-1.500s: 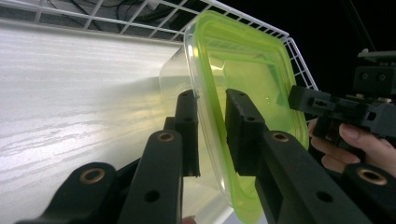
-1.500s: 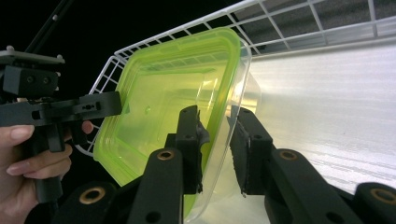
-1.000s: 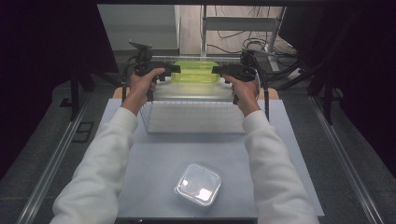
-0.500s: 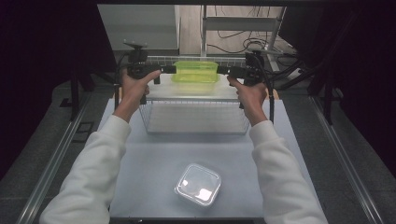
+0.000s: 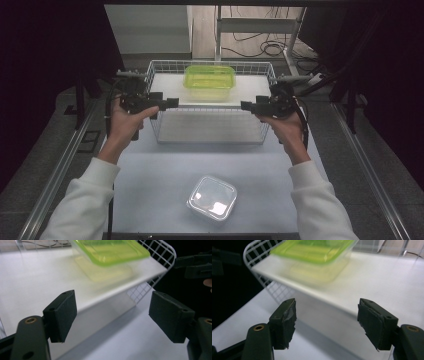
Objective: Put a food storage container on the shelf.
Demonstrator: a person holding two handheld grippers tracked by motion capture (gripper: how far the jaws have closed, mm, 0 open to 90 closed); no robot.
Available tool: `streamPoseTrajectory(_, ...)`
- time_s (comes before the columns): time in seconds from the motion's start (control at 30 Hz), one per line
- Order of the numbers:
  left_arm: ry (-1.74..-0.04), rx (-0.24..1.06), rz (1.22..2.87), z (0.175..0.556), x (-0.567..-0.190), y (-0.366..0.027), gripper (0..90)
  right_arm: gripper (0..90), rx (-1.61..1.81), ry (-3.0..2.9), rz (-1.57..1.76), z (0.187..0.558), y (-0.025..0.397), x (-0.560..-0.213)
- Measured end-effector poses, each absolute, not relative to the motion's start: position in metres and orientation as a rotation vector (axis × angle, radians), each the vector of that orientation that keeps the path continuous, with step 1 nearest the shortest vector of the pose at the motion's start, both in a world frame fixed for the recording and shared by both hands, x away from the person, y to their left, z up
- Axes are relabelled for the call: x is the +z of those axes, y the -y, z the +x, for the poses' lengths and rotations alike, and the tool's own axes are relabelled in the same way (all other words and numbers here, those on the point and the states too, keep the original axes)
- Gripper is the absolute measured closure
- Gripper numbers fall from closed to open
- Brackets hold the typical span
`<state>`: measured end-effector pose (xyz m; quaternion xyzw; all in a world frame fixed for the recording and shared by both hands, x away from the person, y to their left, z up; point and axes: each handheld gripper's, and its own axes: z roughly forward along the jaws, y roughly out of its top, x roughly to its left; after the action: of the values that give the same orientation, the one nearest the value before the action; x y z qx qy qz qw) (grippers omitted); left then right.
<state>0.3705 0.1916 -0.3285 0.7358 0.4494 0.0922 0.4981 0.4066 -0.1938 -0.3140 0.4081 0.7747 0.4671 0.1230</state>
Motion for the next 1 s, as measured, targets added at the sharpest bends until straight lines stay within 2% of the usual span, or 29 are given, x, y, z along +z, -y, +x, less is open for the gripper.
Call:
streamPoseTrajectory(0.27,-1.084,0.200,1.765,0.327,-0.357,-0.197,23.8,32.4,1.404,-2.330,1.158,0.369,0.211,-0.340)
streamPoseTrajectory(0.37,-1.102,0.186,1.809,0.311,-0.379,-0.197,24.2,32.4,1.424,-2.359,1.180,0.352,0.220,-0.355)
streamPoseTrajectory(0.7,-1.178,0.142,1.889,0.294,-0.422,-0.197,24.9,32.6,1.313,-2.449,1.227,0.331,0.226,-0.391)
streamPoseTrajectory(1.0,-1.175,0.112,1.941,0.290,-0.440,-0.193,25.5,32.5,1.241,-2.491,1.262,0.327,0.226,-0.417)
